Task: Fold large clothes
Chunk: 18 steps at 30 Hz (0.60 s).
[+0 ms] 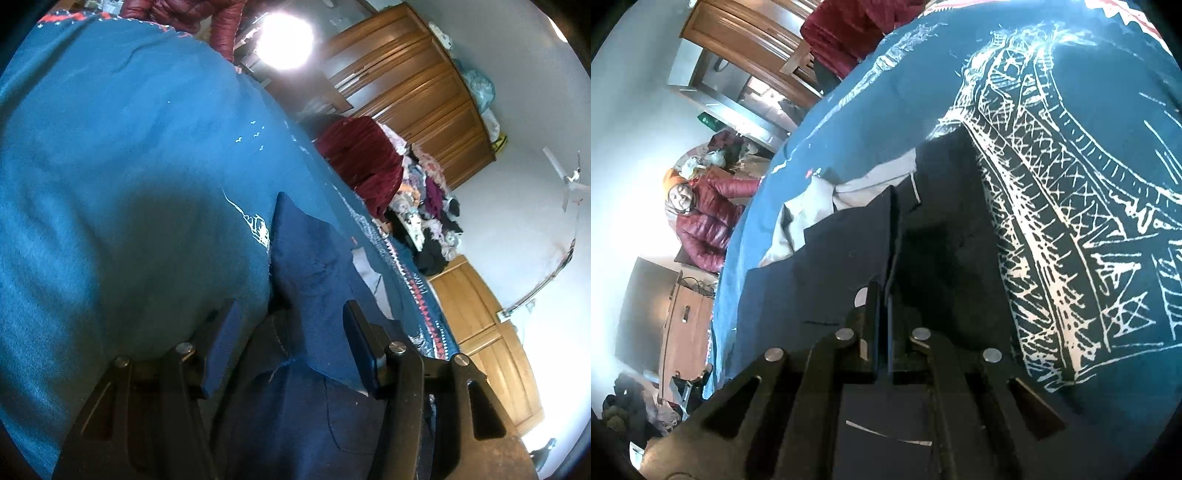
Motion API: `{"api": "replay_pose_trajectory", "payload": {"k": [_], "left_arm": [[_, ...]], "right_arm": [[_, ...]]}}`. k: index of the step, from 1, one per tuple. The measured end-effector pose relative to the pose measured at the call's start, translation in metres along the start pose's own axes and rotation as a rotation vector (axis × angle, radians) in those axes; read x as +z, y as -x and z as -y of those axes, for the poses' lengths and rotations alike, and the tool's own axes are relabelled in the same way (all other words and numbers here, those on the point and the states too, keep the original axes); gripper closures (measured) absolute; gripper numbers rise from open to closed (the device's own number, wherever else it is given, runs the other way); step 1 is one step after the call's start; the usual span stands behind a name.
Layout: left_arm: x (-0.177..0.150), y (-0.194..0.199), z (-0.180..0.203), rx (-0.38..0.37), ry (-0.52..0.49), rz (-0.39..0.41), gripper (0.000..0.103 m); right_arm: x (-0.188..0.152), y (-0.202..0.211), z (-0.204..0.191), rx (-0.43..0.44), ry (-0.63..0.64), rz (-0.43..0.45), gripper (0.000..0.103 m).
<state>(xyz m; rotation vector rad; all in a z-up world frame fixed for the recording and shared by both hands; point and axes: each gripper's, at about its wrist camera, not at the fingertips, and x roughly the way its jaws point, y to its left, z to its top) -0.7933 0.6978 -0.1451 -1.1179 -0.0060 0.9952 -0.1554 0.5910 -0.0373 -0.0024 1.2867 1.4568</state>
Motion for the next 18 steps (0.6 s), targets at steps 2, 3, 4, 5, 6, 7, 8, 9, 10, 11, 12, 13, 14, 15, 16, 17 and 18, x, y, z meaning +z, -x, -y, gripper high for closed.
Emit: {"api": "replay_pose_trajectory", "payload": {"k": [2, 3, 4, 5, 6, 7, 8, 9, 10, 11, 12, 13, 14, 15, 16, 17, 18], "left_arm": [[0.001, -0.001, 0.007, 0.032, -0.031, -0.009, 0.043], [0.000, -0.003, 0.010, 0.045, -0.052, -0.017, 0.042], [0.000, -0.005, 0.012, 0.066, -0.067, -0.025, 0.042], [-0.001, -0.009, 0.013, 0.092, -0.076, -0.038, 0.042], [-0.002, -0.010, 0.013, 0.108, -0.086, -0.045, 0.042], [-0.002, -0.010, 0.014, 0.116, -0.091, -0.048, 0.042], [-0.002, -0.009, 0.015, 0.126, -0.089, -0.050, 0.042], [-0.001, -0.006, 0.017, 0.156, -0.094, -0.053, 0.042], [-0.001, -0.002, 0.022, 0.194, -0.119, -0.059, 0.042], [-0.001, 0.002, 0.028, 0.228, -0.149, -0.064, 0.042], [0.000, 0.011, 0.040, 0.270, -0.183, -0.062, 0.042], [0.002, 0.020, 0.053, 0.293, -0.214, -0.052, 0.042], [0.004, 0.031, 0.072, 0.298, -0.258, -0.033, 0.042], [0.008, 0.045, 0.100, 0.295, -0.322, 0.003, 0.042], [0.012, 0.056, 0.128, 0.289, -0.380, 0.036, 0.042], [0.018, 0.074, 0.168, 0.276, -0.457, 0.089, 0.040], [0.022, 0.086, 0.194, 0.268, -0.502, 0.131, 0.038]], "right_arm": [[-0.001, -0.001, 0.002, -0.004, 0.010, -0.011, 0.101], [-0.002, -0.002, 0.004, -0.012, 0.018, -0.016, 0.101], [-0.002, -0.004, 0.006, -0.016, 0.026, -0.023, 0.101], [-0.002, -0.009, 0.009, -0.018, 0.038, -0.050, 0.099], [-0.004, -0.014, 0.011, -0.029, 0.041, -0.075, 0.098], [-0.006, -0.018, 0.014, -0.066, 0.041, -0.097, 0.093], [-0.009, -0.016, 0.016, -0.097, 0.039, -0.104, 0.093], [-0.011, -0.007, 0.013, -0.124, 0.043, -0.098, 0.092], [-0.011, 0.006, 0.005, -0.166, 0.066, -0.082, 0.089], [-0.011, 0.019, -0.005, -0.196, 0.099, -0.058, 0.087], [-0.010, 0.039, -0.022, -0.216, 0.143, -0.023, 0.086], [-0.009, 0.061, -0.040, -0.228, 0.184, 0.019, 0.082], [-0.007, 0.084, -0.061, -0.237, 0.227, 0.071, 0.076], [-0.006, 0.114, -0.089, -0.235, 0.281, 0.149, 0.072], [-0.006, 0.146, -0.116, -0.242, 0.337, 0.237, 0.063], [-0.008, 0.177, -0.144, -0.254, 0.394, 0.332, 0.049], [-0.011, 0.209, -0.171, -0.269, 0.446, 0.434, 0.039]]}}
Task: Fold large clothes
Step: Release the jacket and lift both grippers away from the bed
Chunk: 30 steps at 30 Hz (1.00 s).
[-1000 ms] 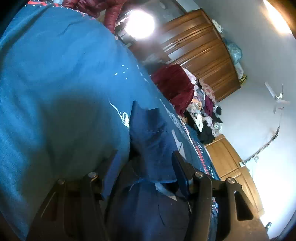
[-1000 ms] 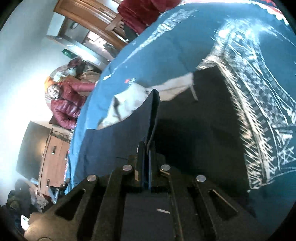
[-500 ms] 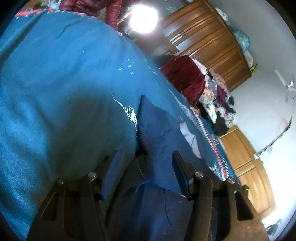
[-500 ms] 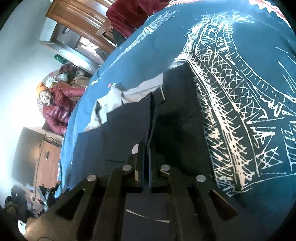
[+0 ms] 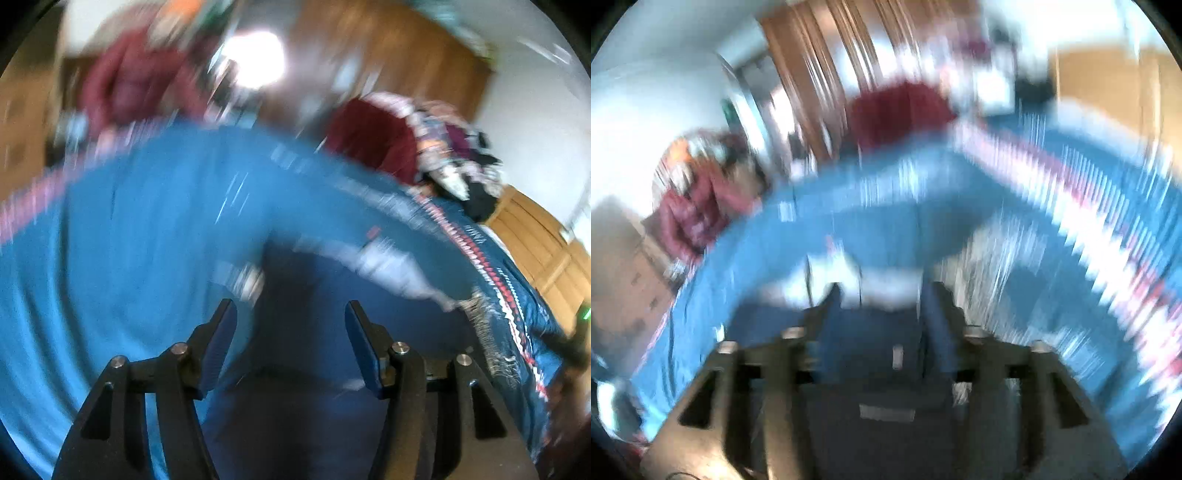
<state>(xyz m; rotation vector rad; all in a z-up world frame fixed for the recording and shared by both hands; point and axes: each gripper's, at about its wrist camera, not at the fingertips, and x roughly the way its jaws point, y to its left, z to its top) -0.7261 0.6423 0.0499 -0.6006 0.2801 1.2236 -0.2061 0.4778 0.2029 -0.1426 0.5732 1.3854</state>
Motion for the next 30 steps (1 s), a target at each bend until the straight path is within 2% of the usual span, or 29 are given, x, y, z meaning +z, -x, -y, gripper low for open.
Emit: {"api": "replay_pose_trajectory", "payload": {"k": [1, 2, 4, 5, 6, 9, 12, 14, 17, 19, 20, 22, 24, 25, 26, 28, 29, 30], "left_arm": [[0.020, 0.021, 0.019, -0.003, -0.039, 0.059, 0.037], [0.040, 0.045, 0.039, -0.010, -0.073, 0.124, 0.033], [0.077, 0.100, 0.073, -0.026, -0.123, 0.279, 0.024], [0.093, 0.133, 0.089, -0.038, -0.142, 0.371, 0.016], [0.104, 0.157, 0.098, -0.048, -0.149, 0.429, 0.009], [0.127, 0.209, 0.113, -0.066, -0.167, 0.546, 0.006], [0.134, 0.239, 0.113, -0.066, -0.183, 0.596, 0.005], [0.131, 0.250, 0.107, -0.039, -0.187, 0.632, 0.002], [0.131, 0.255, 0.103, -0.046, -0.180, 0.613, 0.002], [0.123, 0.258, 0.100, -0.028, -0.199, 0.623, 0.001], [0.116, 0.252, 0.095, -0.030, -0.222, 0.595, 0.000], [0.102, 0.235, 0.081, -0.070, -0.235, 0.497, 0.000], [0.084, 0.206, 0.054, -0.168, -0.190, 0.330, 0.000], [0.071, 0.192, 0.037, -0.194, -0.159, 0.260, 0.000], [0.054, 0.179, 0.017, -0.202, -0.129, 0.194, 0.000], [0.016, 0.157, -0.023, -0.179, -0.065, 0.073, 0.002], [-0.005, 0.149, -0.042, -0.165, -0.031, 0.016, 0.002], [-0.024, 0.143, -0.056, -0.153, -0.006, -0.031, 0.003]], "right_arm": [[0.019, 0.037, -0.014, -0.030, 0.037, 0.115, 0.018], [0.032, 0.066, -0.029, -0.052, 0.066, 0.212, 0.001], [0.053, 0.137, -0.059, -0.106, 0.149, 0.439, 0.000], [0.059, 0.160, -0.069, -0.125, 0.179, 0.502, 0.000], [0.063, 0.182, -0.078, -0.128, 0.200, 0.553, 0.000], [0.066, 0.221, -0.088, -0.105, 0.221, 0.621, 0.000], [0.060, 0.233, -0.091, -0.131, 0.241, 0.637, 0.000], [0.061, 0.232, -0.089, -0.141, 0.234, 0.608, 0.000], [0.059, 0.229, -0.079, -0.121, 0.199, 0.588, 0.000], [0.055, 0.224, -0.069, -0.131, 0.195, 0.549, 0.000], [0.051, 0.220, -0.063, -0.119, 0.191, 0.517, 0.000], [0.038, 0.204, -0.049, -0.059, 0.177, 0.397, 0.000], [0.013, 0.178, -0.030, 0.008, 0.156, 0.239, 0.000], [-0.003, 0.165, -0.019, 0.038, 0.142, 0.156, 0.000], [-0.027, 0.147, -0.004, 0.075, 0.121, 0.041, 0.000], [-0.067, 0.123, 0.019, 0.120, 0.083, -0.121, 0.001], [-0.096, 0.109, 0.035, 0.138, 0.050, -0.220, 0.005], [-0.117, 0.103, 0.047, 0.152, 0.017, -0.283, 0.007]]}}
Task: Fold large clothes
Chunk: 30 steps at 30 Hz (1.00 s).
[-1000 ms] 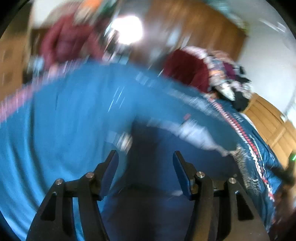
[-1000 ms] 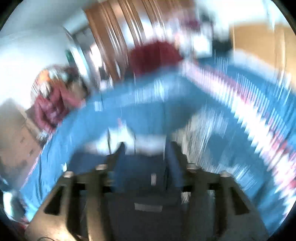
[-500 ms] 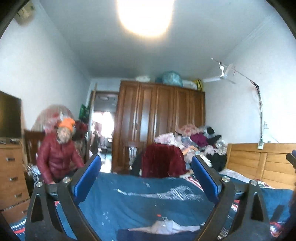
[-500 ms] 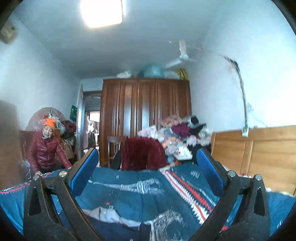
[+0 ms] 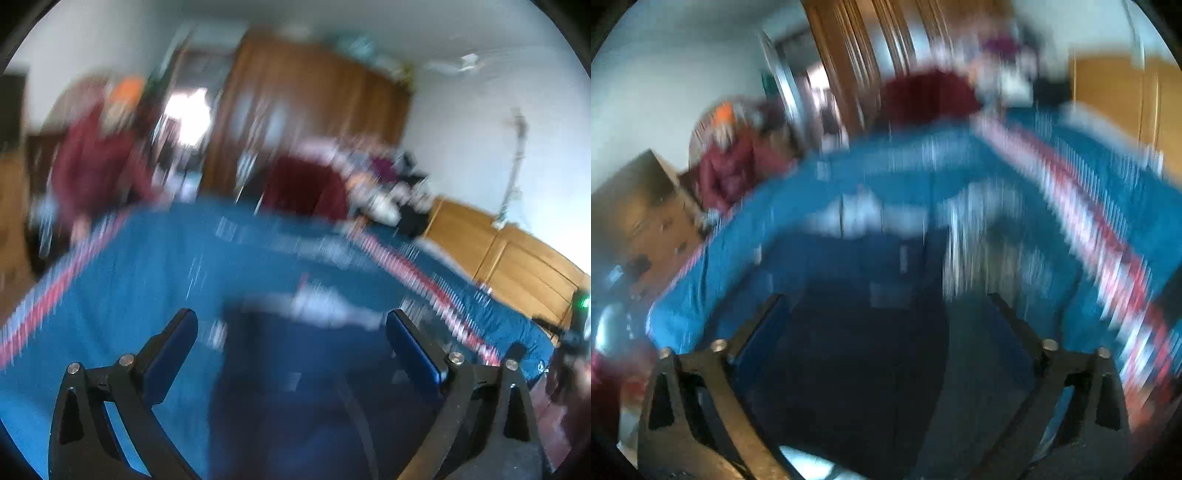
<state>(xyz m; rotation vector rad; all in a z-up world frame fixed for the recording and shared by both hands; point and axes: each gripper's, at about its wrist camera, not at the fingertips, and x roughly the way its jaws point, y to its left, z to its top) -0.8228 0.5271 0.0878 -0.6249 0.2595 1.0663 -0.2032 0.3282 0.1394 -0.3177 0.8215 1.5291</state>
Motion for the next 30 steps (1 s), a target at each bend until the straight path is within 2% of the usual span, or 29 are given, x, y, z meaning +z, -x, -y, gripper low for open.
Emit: {"api": "replay_pose_trajectory", "payload": {"k": [1, 2, 3, 4, 5, 8, 12, 18, 26, 28, 29, 30], "left_arm": [[-0.023, -0.005, -0.019, 0.018, 0.032, -0.059, 0.003], [-0.038, -0.008, -0.030, 0.028, 0.048, -0.100, 0.005], [-0.060, -0.012, -0.044, 0.037, 0.075, -0.159, 0.007], [-0.078, -0.013, -0.052, 0.030, 0.102, -0.193, 0.010], [-0.099, -0.015, -0.063, 0.012, 0.143, -0.239, 0.013], [-0.142, -0.016, -0.072, -0.037, 0.213, -0.306, 0.018], [-0.175, -0.025, -0.084, -0.072, 0.255, -0.358, 0.018], [-0.193, -0.028, -0.083, -0.083, 0.241, -0.416, 0.018], [-0.196, -0.028, -0.084, -0.128, 0.255, -0.444, 0.018], [-0.200, -0.034, -0.076, -0.151, 0.220, -0.476, 0.024], [-0.201, -0.039, -0.072, -0.172, 0.208, -0.493, 0.034], [-0.204, -0.043, -0.067, -0.201, 0.201, -0.507, 0.049]], "right_arm": [[-0.018, -0.013, 0.016, 0.026, -0.053, -0.071, 0.015], [-0.032, -0.023, 0.030, 0.050, -0.108, -0.126, 0.028], [-0.050, -0.034, 0.044, 0.091, -0.181, -0.192, 0.035], [-0.068, -0.047, 0.057, 0.130, -0.248, -0.259, 0.046], [-0.083, -0.053, 0.058, 0.135, -0.276, -0.286, 0.049], [-0.119, -0.071, 0.065, 0.173, -0.340, -0.382, 0.049], [-0.131, -0.080, 0.060, 0.154, -0.302, -0.430, 0.049], [-0.138, -0.084, 0.060, 0.146, -0.272, -0.447, 0.048], [-0.146, -0.092, 0.063, 0.209, -0.290, -0.468, 0.040], [-0.150, -0.094, 0.061, 0.228, -0.290, -0.476, 0.041], [-0.150, -0.095, 0.060, 0.234, -0.292, -0.479, 0.041], [-0.152, -0.095, 0.061, 0.241, -0.294, -0.479, 0.042]]}}
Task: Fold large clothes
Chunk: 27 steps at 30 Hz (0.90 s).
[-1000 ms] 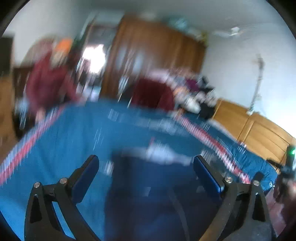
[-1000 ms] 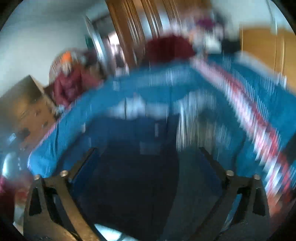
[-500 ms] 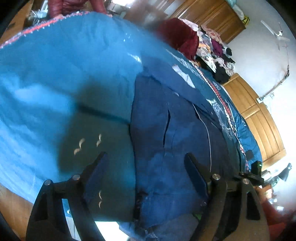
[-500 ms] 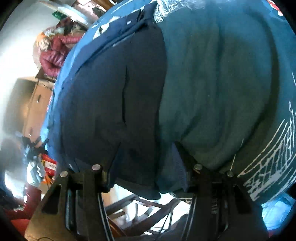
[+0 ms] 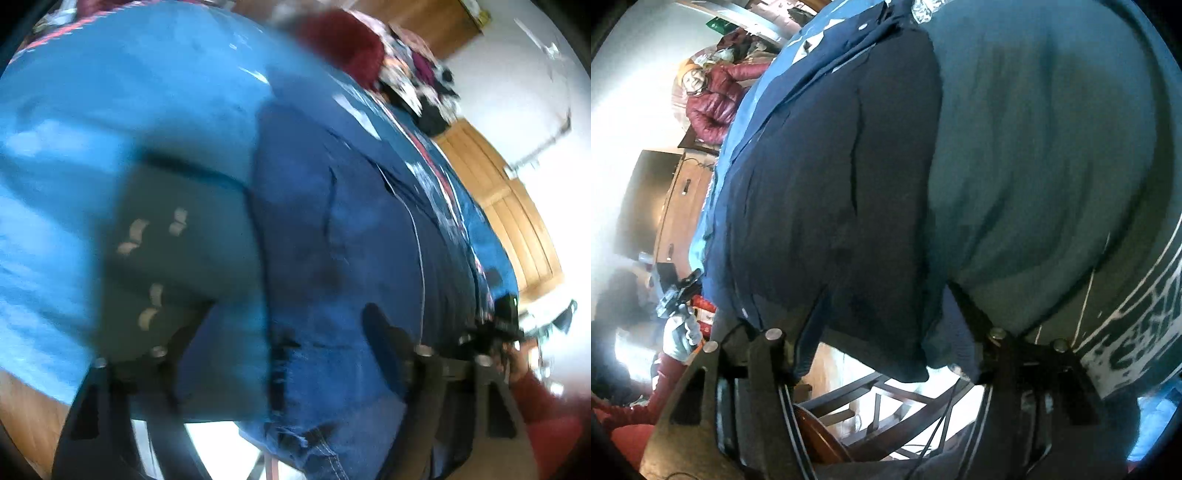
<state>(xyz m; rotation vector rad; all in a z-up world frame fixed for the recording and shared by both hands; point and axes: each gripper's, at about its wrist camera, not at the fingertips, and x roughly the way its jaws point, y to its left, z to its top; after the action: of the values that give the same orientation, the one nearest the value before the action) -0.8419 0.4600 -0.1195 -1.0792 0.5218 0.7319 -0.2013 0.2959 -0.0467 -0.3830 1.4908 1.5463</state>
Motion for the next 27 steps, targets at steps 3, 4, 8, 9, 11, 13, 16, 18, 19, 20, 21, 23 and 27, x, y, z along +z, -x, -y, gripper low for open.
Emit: {"api": "replay_pose_trajectory", "payload": {"k": [3, 4, 8, 9, 11, 13, 16, 18, 19, 20, 21, 23, 27], "left_arm": [[-0.004, -0.009, 0.006, -0.009, -0.026, -0.029, 0.056], [-0.004, -0.009, 0.006, -0.017, -0.022, -0.028, 0.056], [-0.002, -0.009, 0.010, -0.035, -0.041, -0.044, 0.056], [-0.002, -0.010, 0.013, -0.034, -0.049, -0.053, 0.056], [-0.001, -0.009, 0.012, -0.037, -0.056, -0.055, 0.056], [0.001, -0.011, 0.010, -0.040, -0.054, -0.057, 0.056], [0.002, -0.014, 0.004, -0.037, -0.038, -0.060, 0.058], [0.002, -0.017, 0.000, -0.040, -0.021, -0.053, 0.063], [0.002, -0.017, -0.002, -0.040, -0.021, -0.045, 0.064], [0.002, -0.016, -0.002, -0.045, -0.019, -0.041, 0.064], [0.002, -0.014, -0.002, -0.043, -0.025, -0.041, 0.065], [0.002, -0.012, 0.001, -0.042, -0.034, -0.033, 0.075], [0.005, -0.003, 0.004, -0.085, -0.032, -0.002, 0.089]], "right_arm": [[-0.002, 0.001, 0.001, 0.000, 0.006, 0.007, 0.045], [-0.001, 0.000, 0.000, -0.003, 0.010, 0.006, 0.045], [-0.001, -0.004, -0.010, -0.007, 0.042, -0.011, 0.044], [-0.002, -0.005, -0.011, -0.002, 0.049, -0.016, 0.044], [-0.001, -0.009, -0.014, 0.015, 0.059, -0.026, 0.044], [-0.001, -0.013, -0.014, 0.018, 0.060, -0.031, 0.044], [0.001, -0.014, -0.012, 0.030, 0.055, -0.024, 0.044], [0.000, -0.014, -0.012, 0.032, 0.054, -0.020, 0.044], [0.000, -0.014, -0.013, 0.032, 0.054, -0.021, 0.044], [0.000, -0.013, -0.014, 0.033, 0.054, -0.025, 0.044], [0.000, -0.012, -0.013, 0.036, 0.055, -0.026, 0.045], [-0.001, -0.008, -0.017, 0.048, 0.063, -0.024, 0.059], [-0.004, 0.000, -0.018, 0.054, 0.061, 0.001, 0.071]]}}
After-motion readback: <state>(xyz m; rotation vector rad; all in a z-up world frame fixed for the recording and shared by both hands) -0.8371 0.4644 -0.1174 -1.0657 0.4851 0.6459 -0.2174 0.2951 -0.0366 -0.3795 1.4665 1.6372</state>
